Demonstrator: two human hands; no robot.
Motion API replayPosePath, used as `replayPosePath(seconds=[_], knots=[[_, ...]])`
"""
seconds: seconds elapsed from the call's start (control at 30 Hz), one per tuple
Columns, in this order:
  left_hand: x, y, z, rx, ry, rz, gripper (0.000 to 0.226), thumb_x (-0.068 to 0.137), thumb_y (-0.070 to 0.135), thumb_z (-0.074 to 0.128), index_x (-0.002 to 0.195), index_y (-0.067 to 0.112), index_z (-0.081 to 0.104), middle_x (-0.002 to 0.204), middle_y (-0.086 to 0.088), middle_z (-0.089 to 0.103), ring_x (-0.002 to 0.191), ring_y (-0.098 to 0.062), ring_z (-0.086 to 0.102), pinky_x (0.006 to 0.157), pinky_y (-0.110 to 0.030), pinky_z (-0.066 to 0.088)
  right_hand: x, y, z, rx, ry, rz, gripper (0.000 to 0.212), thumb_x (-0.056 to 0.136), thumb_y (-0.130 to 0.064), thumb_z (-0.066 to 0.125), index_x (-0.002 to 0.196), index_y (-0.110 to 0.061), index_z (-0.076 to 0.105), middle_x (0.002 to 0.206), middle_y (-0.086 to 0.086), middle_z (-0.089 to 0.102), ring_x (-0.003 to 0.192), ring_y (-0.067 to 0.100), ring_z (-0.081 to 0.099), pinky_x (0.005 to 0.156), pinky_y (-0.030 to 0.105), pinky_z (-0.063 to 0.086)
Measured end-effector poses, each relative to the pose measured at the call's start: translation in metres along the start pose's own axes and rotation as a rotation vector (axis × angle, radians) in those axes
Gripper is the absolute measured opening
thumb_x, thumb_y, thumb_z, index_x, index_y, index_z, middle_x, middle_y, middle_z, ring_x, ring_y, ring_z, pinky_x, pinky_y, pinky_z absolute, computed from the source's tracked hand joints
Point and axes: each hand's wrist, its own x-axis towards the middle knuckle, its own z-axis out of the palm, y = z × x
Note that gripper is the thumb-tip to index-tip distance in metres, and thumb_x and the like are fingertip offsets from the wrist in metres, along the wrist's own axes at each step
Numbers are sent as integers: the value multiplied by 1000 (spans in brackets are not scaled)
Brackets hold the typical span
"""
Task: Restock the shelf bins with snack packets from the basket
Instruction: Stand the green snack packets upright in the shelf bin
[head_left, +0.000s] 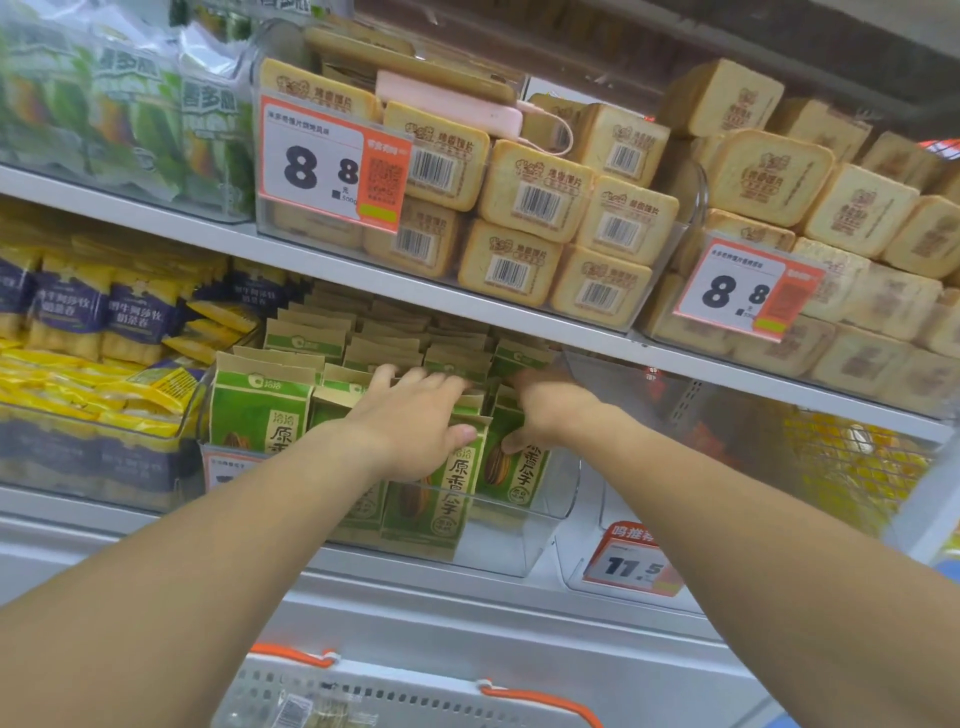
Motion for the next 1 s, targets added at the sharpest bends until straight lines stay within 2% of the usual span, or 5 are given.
replayPosePath(seconds=[0.27, 0.53, 0.77, 0.87, 1.0], knots=[[3, -3, 10, -8, 54, 24, 54, 101, 50, 35, 149, 25, 30, 153, 4, 39, 142, -18, 29, 118, -49, 15, 28, 6, 12, -42, 210, 67, 59, 82, -32, 79, 133, -15, 53, 127, 14, 60, 116, 35, 58, 92, 39, 52], [4, -1, 14, -10, 95, 32, 52, 101, 50, 35, 147, 26, 32, 151, 6, 40, 141, -16, 29, 117, -46, 14, 33, 15, 18, -34, 200, 12, 90, 72, -40, 84, 146, -18, 38, 148, 7, 40, 136, 31, 39, 108, 41, 42], [3, -1, 15, -11, 109, 36, 51, 101, 50, 35, 146, 25, 33, 150, 6, 40, 141, -16, 29, 117, -45, 14, 41, 16, 16, 115, 193, 55, 90, 53, -52, 91, 131, -25, 55, 125, 1, 62, 115, 23, 59, 94, 36, 54], [2, -2, 16, -13, 119, 47, 52, 101, 50, 34, 147, 26, 32, 151, 7, 40, 141, -15, 29, 117, -44, 13, 39, 19, 20, 108, 237, 71, 102, 58, -50, 91, 143, -21, 44, 136, 4, 53, 129, 26, 47, 104, 37, 47], [3, -2, 18, -9, 127, 54, 52, 102, 50, 33, 148, 26, 30, 151, 7, 39, 141, -15, 28, 117, -44, 14, 37, 18, 21, -49, 244, 154, 111, 65, -57, 84, 152, -16, 29, 150, 11, 37, 142, 33, 29, 116, 46, 26]])
